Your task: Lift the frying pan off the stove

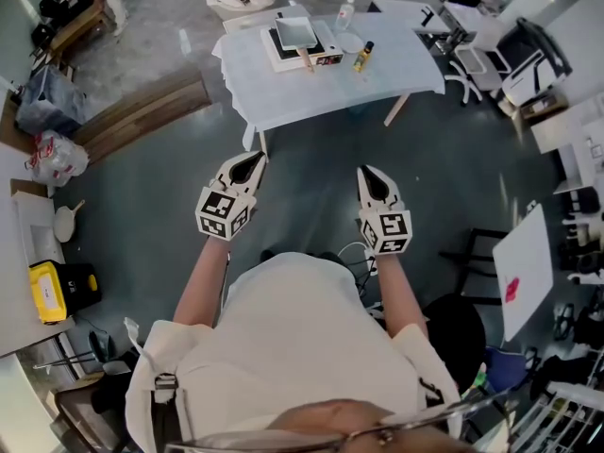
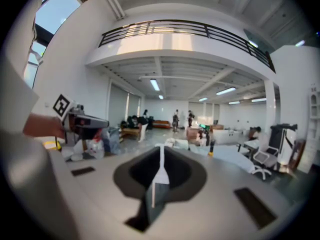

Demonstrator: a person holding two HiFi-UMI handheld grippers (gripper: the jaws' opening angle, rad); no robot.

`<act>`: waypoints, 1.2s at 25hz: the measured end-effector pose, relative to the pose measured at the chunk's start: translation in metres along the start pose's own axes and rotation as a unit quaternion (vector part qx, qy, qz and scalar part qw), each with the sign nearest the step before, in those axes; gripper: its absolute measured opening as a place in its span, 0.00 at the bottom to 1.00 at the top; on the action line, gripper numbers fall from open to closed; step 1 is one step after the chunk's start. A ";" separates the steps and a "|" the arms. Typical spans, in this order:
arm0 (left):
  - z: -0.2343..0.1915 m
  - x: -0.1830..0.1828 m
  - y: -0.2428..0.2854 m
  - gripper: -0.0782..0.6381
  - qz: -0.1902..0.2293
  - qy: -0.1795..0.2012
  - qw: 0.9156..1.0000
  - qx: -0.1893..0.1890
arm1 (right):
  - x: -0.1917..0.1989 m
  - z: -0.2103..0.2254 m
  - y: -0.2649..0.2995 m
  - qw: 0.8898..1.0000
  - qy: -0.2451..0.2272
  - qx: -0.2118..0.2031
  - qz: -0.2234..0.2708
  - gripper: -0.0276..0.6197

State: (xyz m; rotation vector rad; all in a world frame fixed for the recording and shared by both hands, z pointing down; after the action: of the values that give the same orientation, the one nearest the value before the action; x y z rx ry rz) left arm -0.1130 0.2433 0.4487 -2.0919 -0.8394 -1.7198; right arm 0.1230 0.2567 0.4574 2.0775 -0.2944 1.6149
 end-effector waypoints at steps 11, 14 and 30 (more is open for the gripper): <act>-0.023 0.004 -0.008 0.15 -0.018 0.007 1.000 0.025 | -0.007 -0.025 0.012 1.000 0.002 0.017 -0.002 0.11; -0.028 0.001 -0.005 0.15 -0.017 0.008 0.999 0.027 | -0.011 -0.025 0.016 1.000 0.001 0.017 0.000 0.11; -0.045 -0.001 0.060 0.15 -0.015 -0.005 1.000 0.021 | 0.002 0.015 0.072 1.000 0.008 -0.015 -0.010 0.11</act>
State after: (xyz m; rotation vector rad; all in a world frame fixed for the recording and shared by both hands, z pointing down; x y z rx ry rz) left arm -0.1119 0.1699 0.4661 -2.0720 -0.9081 -1.6929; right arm 0.1041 0.1877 0.4740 2.0382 -0.2893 1.6054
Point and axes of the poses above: the fingertips, and each gripper's own axes: y forward along the fingers, z to its right, x out of its underside, the point moved 1 cm from there along -y, backward along the fingers, and after that the axes turned 7 degrees about -y, right-handed, at the moved point
